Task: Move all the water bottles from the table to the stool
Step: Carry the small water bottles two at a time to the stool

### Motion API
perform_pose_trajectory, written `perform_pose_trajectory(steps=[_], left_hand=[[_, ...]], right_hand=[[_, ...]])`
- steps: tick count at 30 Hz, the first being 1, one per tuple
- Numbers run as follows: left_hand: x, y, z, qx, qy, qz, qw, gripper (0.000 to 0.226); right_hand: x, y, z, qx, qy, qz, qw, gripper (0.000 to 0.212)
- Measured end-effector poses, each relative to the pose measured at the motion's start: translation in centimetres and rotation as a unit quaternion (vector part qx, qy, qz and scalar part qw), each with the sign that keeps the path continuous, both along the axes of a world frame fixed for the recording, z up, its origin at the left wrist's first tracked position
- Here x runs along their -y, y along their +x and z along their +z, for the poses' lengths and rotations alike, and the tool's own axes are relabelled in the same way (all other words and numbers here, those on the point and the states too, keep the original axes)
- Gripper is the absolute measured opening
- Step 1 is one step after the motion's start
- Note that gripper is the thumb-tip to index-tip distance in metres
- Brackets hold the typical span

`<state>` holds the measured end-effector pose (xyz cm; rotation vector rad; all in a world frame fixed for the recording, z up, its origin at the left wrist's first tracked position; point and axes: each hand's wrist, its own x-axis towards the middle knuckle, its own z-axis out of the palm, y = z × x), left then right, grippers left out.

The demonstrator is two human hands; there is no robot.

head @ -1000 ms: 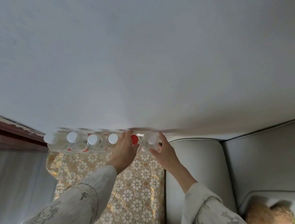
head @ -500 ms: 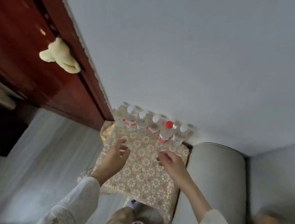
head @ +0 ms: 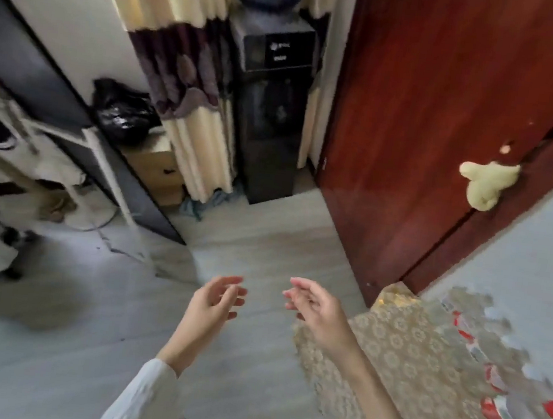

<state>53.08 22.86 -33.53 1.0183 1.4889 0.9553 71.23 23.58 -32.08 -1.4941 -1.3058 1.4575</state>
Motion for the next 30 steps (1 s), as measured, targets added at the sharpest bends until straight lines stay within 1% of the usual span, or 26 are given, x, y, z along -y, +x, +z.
perform_pose_trajectory(steps=[2, 5, 9, 11, 14, 17, 21, 24, 28, 30], left_hand=[[1.8, -6.4, 0.6, 0.006, 0.004, 0.072, 0.997, 0.018], [4.6, -15.8, 1.1, 0.008, 0.006, 0.174, 0.985, 0.018], [9.5, -28.6, 1.3, -0.002, 0.0, 0.287, 0.958, 0.018], [12.3, -34.8, 1.3, -0.006, -0.004, 0.34, 0.94, 0.018], [16.1, -42.5, 2.2, -0.006, -0.01, 0.418, 0.909, 0.019], [19.7, -49.1, 3.0, -0.011, 0.012, 0.486, 0.874, 0.02], [23.1, -56.1, 2.9, -0.016, 0.022, 0.572, 0.82, 0.021], [24.6, -60.5, 2.4, -0.011, 0.016, 0.615, 0.789, 0.022], [25.5, -68.4, 2.2, -0.018, 0.018, 0.671, 0.741, 0.021], [25.8, -72.5, 2.6, -0.03, 0.021, 0.696, 0.717, 0.021]], right_hand=[[-1.3, -7.3, 0.6, -0.008, 0.007, 0.072, 0.997, 0.026], [-1.8, -18.0, 1.2, -0.008, 0.021, 0.172, 0.985, 0.021], [0.1, -33.0, 1.4, 0.004, 0.028, 0.309, 0.951, 0.019], [1.5, -40.4, 1.6, 0.003, 0.031, 0.373, 0.927, 0.02], [3.4, -49.7, 3.0, 0.012, 0.051, 0.448, 0.892, 0.02], [4.8, -58.3, 4.4, 0.006, 0.068, 0.515, 0.854, 0.018], [6.6, -68.4, 4.2, -0.016, 0.058, 0.578, 0.814, 0.016], [8.3, -75.1, 3.0, -0.018, 0.037, 0.624, 0.781, 0.018], [9.1, -85.5, 2.4, -0.031, 0.028, 0.682, 0.73, 0.018], [8.8, -90.4, 2.9, -0.039, 0.031, 0.698, 0.715, 0.019]])
